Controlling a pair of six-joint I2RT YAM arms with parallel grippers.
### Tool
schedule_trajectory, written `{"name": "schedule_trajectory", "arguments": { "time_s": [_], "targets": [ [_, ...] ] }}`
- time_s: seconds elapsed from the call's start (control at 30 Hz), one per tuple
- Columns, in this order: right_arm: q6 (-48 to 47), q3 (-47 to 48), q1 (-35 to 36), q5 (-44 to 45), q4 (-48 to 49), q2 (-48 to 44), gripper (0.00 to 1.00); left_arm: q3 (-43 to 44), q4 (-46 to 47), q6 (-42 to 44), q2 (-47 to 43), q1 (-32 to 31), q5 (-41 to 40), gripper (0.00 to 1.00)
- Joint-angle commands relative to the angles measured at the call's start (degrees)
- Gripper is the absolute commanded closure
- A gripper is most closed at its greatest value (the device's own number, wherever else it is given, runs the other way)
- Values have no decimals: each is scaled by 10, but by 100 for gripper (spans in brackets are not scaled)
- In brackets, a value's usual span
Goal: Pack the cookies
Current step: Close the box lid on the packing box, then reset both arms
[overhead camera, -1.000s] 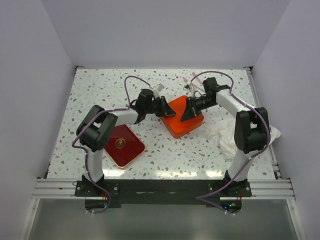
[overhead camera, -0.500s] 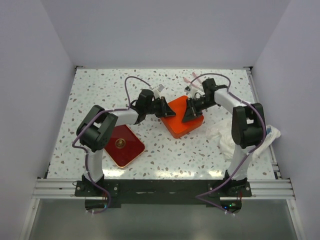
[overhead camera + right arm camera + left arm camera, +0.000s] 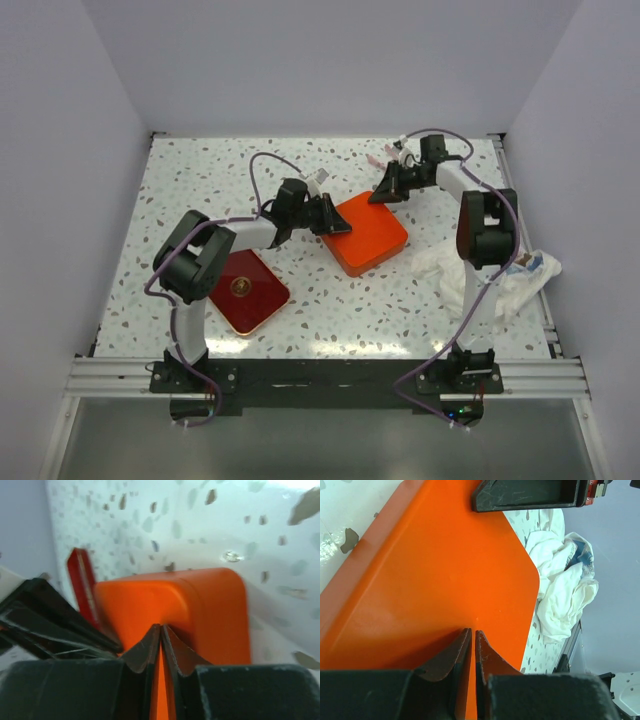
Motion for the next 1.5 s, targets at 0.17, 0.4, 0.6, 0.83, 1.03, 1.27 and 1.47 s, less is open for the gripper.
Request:
{"name": "schedule_trajectory", "arguments": {
  "time_s": [0.17, 0.4, 0.6, 0.83, 1.03, 1.27, 1.47],
  "targets": [
    [-35, 7, -6, 102, -53, 9, 87, -38, -196, 49, 56, -6, -46, 85],
    [-14, 46, -5, -134, 37, -69, 87, -35, -196, 50, 51, -6, -46, 85],
    [43, 15, -2, -74, 101, -92, 88, -31, -214, 49, 51, -6, -48, 85],
    [-9, 1, -2, 162, -58, 27, 91, -29, -221, 52, 42, -6, -49, 85],
    [-71, 28, -5, 206, -111, 50, 86, -29, -217, 50, 36, -5, -51, 85],
    [-79, 46, -9, 121, -60, -60, 75, 4, -229, 57, -1, 5, -49, 80],
    [-190, 62, -10, 115, -63, -182, 56, 78, -228, 71, -90, 41, -34, 57]
  ]
}}
